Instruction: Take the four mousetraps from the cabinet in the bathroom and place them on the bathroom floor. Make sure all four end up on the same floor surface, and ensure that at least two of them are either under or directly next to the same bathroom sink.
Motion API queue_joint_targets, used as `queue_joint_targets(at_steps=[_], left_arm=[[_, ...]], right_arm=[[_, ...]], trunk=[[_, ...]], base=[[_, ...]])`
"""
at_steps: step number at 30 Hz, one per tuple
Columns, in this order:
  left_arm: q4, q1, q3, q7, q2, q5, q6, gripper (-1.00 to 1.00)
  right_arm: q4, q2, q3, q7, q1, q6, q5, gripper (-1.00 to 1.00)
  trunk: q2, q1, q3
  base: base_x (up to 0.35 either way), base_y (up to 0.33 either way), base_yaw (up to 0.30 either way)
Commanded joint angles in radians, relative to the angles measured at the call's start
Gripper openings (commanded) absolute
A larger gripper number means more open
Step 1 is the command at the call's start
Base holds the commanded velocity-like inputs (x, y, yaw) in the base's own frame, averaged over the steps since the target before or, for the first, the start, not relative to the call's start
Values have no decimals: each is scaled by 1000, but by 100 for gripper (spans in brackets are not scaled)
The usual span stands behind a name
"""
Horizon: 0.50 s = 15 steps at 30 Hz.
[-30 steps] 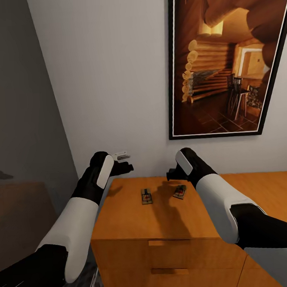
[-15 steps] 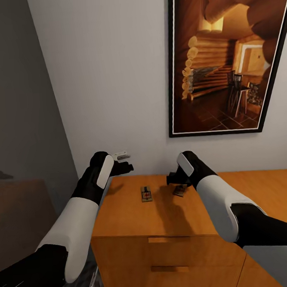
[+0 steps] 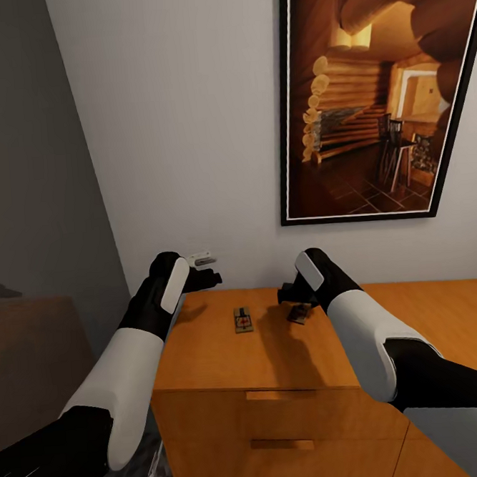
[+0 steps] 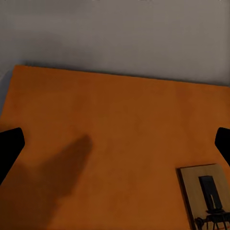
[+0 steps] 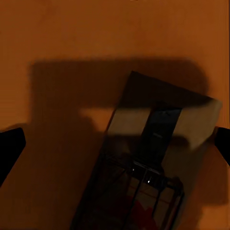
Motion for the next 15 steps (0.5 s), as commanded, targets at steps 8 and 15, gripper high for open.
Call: queue_joint_targets(at_steps=[8,15], left_arm=[[-1,-1,-1,10,0,10,2,100],[-1,-1,-1,10,0,10,1,100]], right_arm=[[21,1,-6,-69,0,8,12,100],[19,1,-10,-98,0,8,11,100]], trunk=[[0,0,-1],[0,0,-1]], base=[[0,0,0],[0,0,0]])
